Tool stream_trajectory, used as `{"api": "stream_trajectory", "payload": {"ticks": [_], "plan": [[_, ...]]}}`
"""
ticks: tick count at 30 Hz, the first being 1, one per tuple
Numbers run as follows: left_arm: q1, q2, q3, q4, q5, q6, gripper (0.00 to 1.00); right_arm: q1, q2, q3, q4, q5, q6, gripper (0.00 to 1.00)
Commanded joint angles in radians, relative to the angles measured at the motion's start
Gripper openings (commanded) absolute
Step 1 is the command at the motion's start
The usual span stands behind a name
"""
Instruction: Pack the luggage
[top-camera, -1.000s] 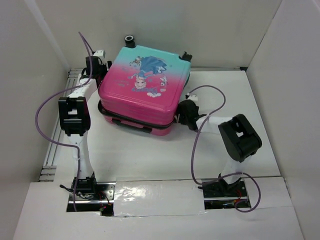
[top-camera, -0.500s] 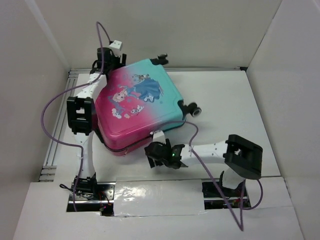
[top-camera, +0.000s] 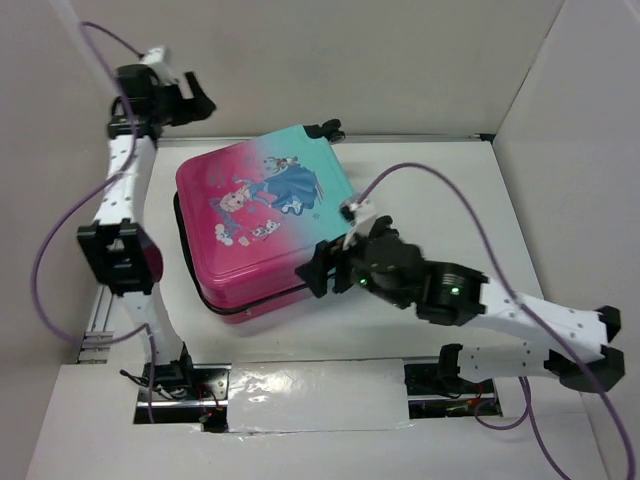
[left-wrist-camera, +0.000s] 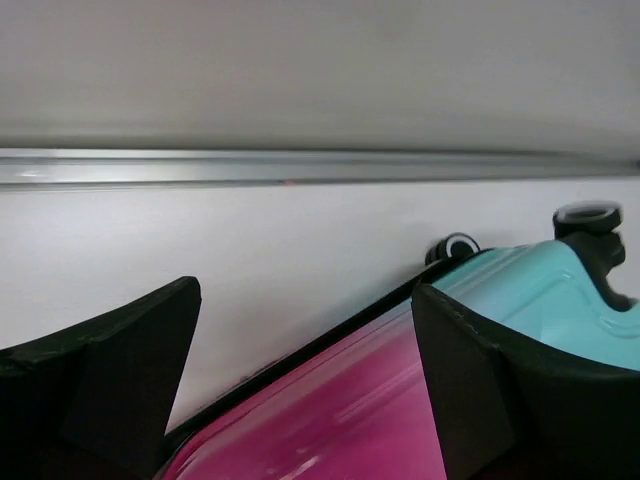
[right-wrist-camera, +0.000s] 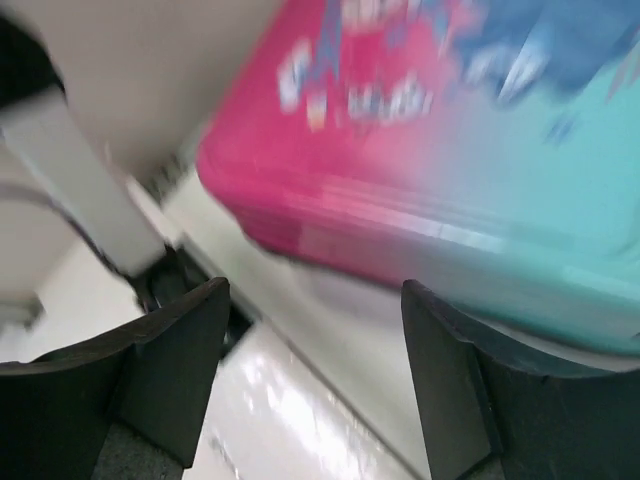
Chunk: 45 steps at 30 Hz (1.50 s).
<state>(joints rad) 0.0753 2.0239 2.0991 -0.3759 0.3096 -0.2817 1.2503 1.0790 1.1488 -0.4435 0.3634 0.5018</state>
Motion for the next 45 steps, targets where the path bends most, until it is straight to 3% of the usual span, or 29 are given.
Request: {"api": "stream_trajectory", "payload": {"ticks": [1,4,5,7,8,10,11,12,13,15,18,23,27,31,37,45], "plan": [[0.095,-0.212,-0.088,-0.067,0.019,-0.132,1.0,-0.049,-0.059,0.089,0.023,0.08,-0.127,0.77],[0.153,-0.404,-0.33,-0.067,-0.1,-0.161,1.0,-0.188,0.005,0.167,-0.018,0.186,-0.181,0.81],[0.165,-0.456,-0.455,-0.057,-0.13,-0.181,1.0,-0.291,0.024,0.176,-0.018,0.186,-0.192,0.82],[0.202,-0.588,-0.565,-0.069,-0.193,-0.209,1.0,-0.385,0.08,0.186,0.017,0.134,-0.23,0.85],[0.211,-0.628,-0.615,-0.069,-0.213,-0.249,1.0,-0.482,0.103,0.201,0.04,0.099,-0.241,0.85],[0.233,-0.737,-0.779,-0.069,-0.257,-0.281,1.0,-0.615,0.192,0.239,0.055,-0.108,-0.253,0.85],[0.253,-0.769,-0.828,-0.069,-0.279,-0.33,1.0,-0.776,0.222,0.252,0.077,-0.197,-0.226,0.84],[0.264,-0.799,-0.926,-0.069,-0.288,-0.342,1.0,-0.857,0.251,0.261,0.091,-0.378,-0.207,0.83],[0.289,-0.854,-0.968,-0.054,-0.3,-0.343,1.0,-0.926,0.275,0.261,0.109,-0.452,-0.189,0.79],[0.316,-0.893,-1.049,-0.054,-0.337,-0.366,1.0,-1.052,0.338,0.272,0.134,-0.521,-0.175,0.77],[0.363,-0.919,-1.147,-0.078,-0.307,-0.405,1.0,-1.129,0.442,0.295,0.144,-0.518,-0.213,0.77],[0.373,-0.863,-1.287,-0.014,-0.262,-0.465,0.95,-1.164,0.623,0.275,0.201,-0.65,-0.247,0.74],[0.266,-0.757,-1.308,0.061,-0.219,-0.43,0.9,-1.109,0.723,0.195,0.319,-0.705,-0.247,0.74],[0.12,-0.642,-1.24,0.106,-0.277,-0.418,0.9,-1.016,0.826,0.222,0.333,-0.676,-0.266,0.77],[-0.041,-0.383,-1.015,0.143,-0.178,-0.226,0.86,-0.957,0.884,0.223,0.345,-0.662,-0.278,0.77],[-0.293,-0.162,-0.818,0.152,-0.164,-0.183,0.83,-0.957,0.714,-0.015,0.399,-0.603,-0.215,0.78]]}}
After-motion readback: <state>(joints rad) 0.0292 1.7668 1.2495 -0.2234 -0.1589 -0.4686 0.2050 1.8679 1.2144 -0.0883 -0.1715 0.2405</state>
